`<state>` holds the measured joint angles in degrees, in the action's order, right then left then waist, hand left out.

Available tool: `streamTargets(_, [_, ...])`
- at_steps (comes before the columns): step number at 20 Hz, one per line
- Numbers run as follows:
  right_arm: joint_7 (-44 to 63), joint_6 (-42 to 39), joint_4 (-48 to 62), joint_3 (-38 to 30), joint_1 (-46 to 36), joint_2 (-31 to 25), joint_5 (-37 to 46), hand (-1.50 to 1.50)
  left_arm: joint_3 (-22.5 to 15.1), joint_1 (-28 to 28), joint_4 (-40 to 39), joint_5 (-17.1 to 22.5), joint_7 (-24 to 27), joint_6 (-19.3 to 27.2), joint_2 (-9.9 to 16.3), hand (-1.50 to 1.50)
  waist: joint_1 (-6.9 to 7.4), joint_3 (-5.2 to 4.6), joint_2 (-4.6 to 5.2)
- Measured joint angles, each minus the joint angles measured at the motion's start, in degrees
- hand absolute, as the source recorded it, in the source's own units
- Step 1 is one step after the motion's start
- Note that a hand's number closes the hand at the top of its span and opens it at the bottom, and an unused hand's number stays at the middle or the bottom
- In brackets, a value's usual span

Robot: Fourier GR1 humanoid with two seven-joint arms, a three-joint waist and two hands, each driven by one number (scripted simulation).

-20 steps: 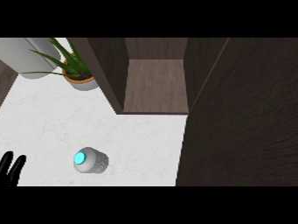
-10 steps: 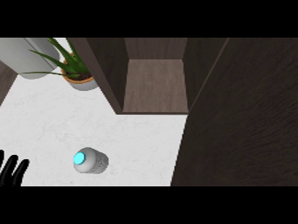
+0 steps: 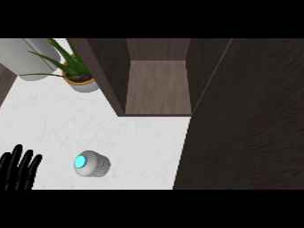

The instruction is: Pick up the bottled water, place it into the cabinet and close the cabinet

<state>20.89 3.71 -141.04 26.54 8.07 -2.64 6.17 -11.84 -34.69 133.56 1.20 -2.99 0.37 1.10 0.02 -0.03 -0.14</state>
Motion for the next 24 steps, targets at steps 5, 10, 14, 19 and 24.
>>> streamTargets(5, [0.46,1.40,-0.20,1.69,0.07,-0.52,0.31,-1.50,3.20,2.95,-6.75,1.18,2.41,0.00,-0.14,-1.50,-0.17,-0.01,0.01])
streamTargets(10, [2.39,2.08,-0.55,0.77,-1.75,-1.44,0.15,-1.50,6.12,4.35,-14.63,2.18,5.98,-1.11,0.26,-1.50,-0.13,-0.02,0.02])
streamTargets(14, [2.84,3.75,-0.74,3.32,-1.66,-1.45,0.50,-1.50,8.01,6.82,-22.54,2.50,8.68,-1.85,0.54,-1.50,-0.34,-0.03,-0.01])
streamTargets(19, [3.50,4.80,-0.60,3.99,-2.55,-2.34,0.69,-1.50,10.26,9.43,-32.03,3.58,13.11,-3.37,0.65,-1.50,-0.33,-0.03,0.01])
streamTargets(24, [2.22,6.05,-0.78,4.82,-1.56,-3.35,0.81,-1.50,12.27,12.87,-42.30,4.14,18.23,-4.90,0.63,-1.50,-0.52,-0.03,-0.01])
